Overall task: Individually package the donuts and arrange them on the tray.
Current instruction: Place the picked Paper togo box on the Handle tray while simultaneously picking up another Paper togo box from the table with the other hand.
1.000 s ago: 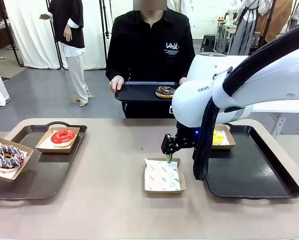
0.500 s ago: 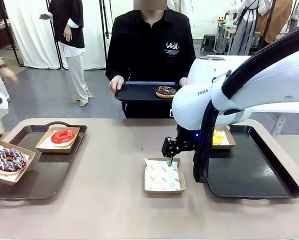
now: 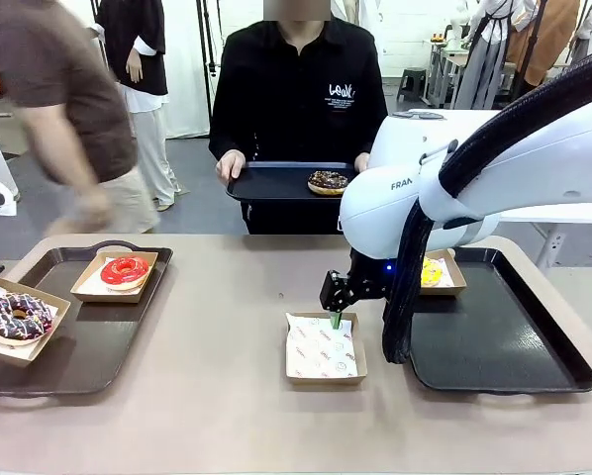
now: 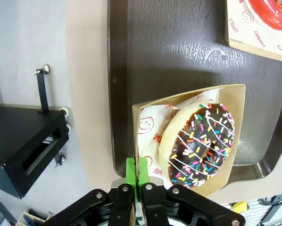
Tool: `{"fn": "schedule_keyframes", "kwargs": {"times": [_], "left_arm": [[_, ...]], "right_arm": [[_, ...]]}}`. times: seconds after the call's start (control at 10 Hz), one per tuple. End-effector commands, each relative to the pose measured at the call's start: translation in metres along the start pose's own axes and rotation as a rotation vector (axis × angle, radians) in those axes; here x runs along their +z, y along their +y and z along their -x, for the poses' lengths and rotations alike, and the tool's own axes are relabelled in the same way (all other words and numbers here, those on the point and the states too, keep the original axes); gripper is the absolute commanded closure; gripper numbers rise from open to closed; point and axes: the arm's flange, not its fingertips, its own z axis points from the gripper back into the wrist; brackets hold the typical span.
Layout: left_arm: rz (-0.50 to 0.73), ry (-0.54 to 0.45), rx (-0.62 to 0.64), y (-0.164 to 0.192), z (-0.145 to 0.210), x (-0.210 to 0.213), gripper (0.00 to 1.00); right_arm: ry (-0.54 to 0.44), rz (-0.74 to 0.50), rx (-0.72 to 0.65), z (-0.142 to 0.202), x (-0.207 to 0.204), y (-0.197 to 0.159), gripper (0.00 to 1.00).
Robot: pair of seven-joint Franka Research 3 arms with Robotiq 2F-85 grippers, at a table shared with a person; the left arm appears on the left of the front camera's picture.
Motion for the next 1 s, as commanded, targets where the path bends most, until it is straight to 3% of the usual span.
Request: {"fn": "schedule_keyframes", "kwargs": {"times": [0.0, 0.9], "left_arm": [[0.018, -0.015, 0.017, -0.006, 0.000, -0.005, 0.99], [0.060, 0.011, 0.020, -0.030, -0.014, -0.023, 0.99]], "right_arm": [[-0.036, 0.065, -0.110, 0.005, -0.010, 0.015, 0.00], [-0.018, 0.041, -0.096, 0.008, -0.033, 0.012, 0.00]]}}
